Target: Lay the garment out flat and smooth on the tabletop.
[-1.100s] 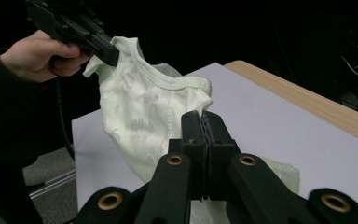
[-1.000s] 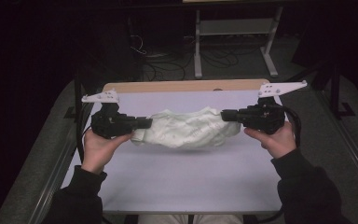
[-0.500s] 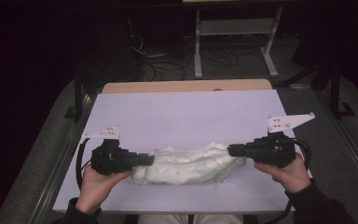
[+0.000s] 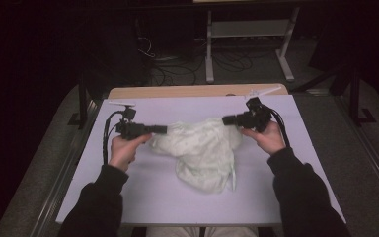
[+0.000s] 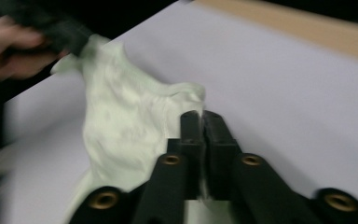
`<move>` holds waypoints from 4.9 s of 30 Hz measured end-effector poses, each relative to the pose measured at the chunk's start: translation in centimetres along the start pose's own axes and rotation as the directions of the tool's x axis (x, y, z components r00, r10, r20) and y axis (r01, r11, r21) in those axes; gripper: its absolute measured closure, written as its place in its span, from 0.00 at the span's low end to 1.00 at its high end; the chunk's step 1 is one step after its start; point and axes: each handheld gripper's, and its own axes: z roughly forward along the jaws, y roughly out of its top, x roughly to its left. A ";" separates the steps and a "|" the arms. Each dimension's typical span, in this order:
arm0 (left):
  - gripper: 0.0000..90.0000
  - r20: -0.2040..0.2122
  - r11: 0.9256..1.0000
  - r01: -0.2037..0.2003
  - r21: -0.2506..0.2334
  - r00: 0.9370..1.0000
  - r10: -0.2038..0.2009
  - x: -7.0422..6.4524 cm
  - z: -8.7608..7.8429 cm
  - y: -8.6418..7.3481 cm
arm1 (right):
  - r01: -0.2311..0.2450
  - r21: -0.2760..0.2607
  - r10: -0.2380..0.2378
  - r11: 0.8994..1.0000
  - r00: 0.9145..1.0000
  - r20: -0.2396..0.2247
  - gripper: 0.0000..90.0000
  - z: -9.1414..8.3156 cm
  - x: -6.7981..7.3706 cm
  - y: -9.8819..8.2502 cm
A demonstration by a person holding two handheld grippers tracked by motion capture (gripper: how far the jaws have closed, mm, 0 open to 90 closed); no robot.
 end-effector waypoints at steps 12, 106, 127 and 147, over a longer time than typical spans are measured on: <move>0.37 -0.128 0.990 -0.044 -0.134 0.991 0.027 3.8 0.4 -1.7 | -0.051 -0.074 0.067 0.996 0.971 0.231 0.57 0.9 -2.6 -1.4; 1.00 -0.489 0.960 -0.250 -0.126 0.857 0.160 -1.3 -1.1 3.9 | -0.146 -0.217 0.196 0.965 0.953 0.231 0.97 1.4 -1.9 -0.5; 0.54 -0.459 0.974 -0.135 -0.180 0.888 0.038 4.6 2.8 -1.0 | -0.223 -0.152 0.264 0.963 0.900 0.347 0.58 4.6 -4.5 -3.4; 0.39 -0.343 0.976 -0.159 -0.146 0.934 0.101 1.5 0.8 -5.2 | -0.171 -0.061 0.181 0.983 0.950 0.253 0.44 2.2 0.5 -5.5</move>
